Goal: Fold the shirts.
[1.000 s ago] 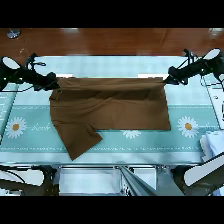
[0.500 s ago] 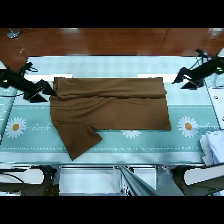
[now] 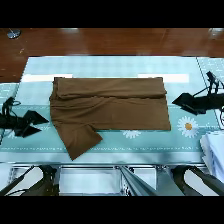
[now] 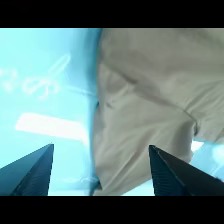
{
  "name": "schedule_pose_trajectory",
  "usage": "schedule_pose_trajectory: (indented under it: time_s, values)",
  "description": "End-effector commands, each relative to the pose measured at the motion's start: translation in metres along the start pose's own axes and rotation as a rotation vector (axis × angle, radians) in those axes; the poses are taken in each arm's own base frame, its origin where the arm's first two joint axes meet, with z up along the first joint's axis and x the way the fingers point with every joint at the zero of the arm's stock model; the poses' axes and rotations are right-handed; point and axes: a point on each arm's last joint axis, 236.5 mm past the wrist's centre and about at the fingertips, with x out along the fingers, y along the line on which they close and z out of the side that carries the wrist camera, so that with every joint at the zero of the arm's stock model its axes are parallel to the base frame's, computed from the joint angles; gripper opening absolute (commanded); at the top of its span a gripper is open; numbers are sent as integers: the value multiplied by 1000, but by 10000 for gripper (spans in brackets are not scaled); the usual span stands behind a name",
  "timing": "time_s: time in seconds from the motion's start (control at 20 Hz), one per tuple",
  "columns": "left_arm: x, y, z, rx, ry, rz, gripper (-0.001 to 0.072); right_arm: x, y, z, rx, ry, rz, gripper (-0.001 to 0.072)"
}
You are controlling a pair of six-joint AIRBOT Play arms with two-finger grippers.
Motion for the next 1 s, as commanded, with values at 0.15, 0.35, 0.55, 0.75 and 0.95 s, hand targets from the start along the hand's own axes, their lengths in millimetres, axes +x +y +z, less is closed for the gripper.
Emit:
schedule_pose_trajectory:
  time_s: [0.15,0.35,0.55,0.75,0.95]
  values:
    - [46,-1,-30,-63,-26,-97,703,-2,17,-26,15,-18,87,616]
    - [73,-26,-32,-3,-66,-149,703,-2,18,-27,21,-11,91,616]
    - [90,-33,-39,95,-63,-100,703,-2,18,-29,31,-3,91,616]
    - [83,-49,-51,198,2,-135,19,-22,-38,-17,147,-40,-46,616]
    - [72,-62,-39,234,-19,-151,19,-16,-89,-90,251,189,-189,617]
